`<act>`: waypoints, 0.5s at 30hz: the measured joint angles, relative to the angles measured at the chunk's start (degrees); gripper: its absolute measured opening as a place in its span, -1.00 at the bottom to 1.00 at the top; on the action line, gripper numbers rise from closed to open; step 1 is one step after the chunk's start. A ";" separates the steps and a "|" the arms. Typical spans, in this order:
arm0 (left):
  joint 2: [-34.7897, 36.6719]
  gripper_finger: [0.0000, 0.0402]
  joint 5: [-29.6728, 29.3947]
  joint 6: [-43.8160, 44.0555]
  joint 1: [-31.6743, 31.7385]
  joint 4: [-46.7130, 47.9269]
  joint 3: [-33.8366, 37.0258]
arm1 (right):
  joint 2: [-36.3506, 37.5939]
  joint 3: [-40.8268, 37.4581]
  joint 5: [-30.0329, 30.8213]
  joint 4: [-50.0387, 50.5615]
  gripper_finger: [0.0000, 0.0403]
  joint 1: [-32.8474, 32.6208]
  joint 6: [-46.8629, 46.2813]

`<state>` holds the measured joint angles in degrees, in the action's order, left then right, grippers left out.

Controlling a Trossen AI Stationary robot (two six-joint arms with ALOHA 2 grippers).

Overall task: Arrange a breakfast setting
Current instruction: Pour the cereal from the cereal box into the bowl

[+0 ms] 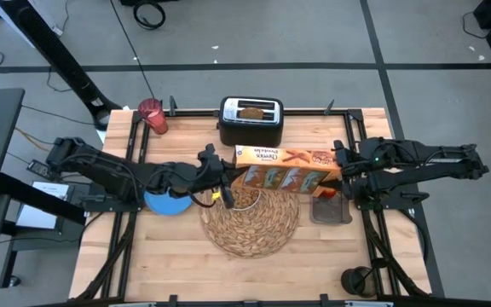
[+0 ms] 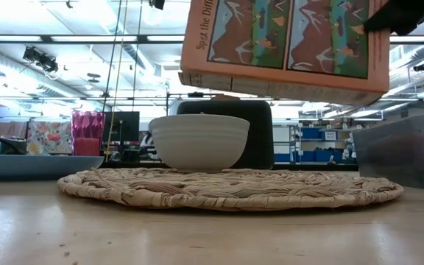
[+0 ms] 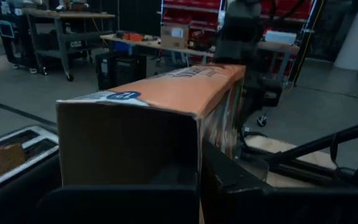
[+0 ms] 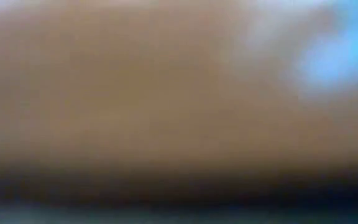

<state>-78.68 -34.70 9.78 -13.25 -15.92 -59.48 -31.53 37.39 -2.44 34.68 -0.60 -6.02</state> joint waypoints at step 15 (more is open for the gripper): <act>2.76 -1.00 1.46 -2.09 0.89 3.32 0.00 | 0.13 0.00 -0.44 -0.08 0.59 0.00 -0.20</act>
<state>-75.92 -33.24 7.69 -12.36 -12.60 -59.48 -31.40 37.39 -2.87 34.60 -0.60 -6.22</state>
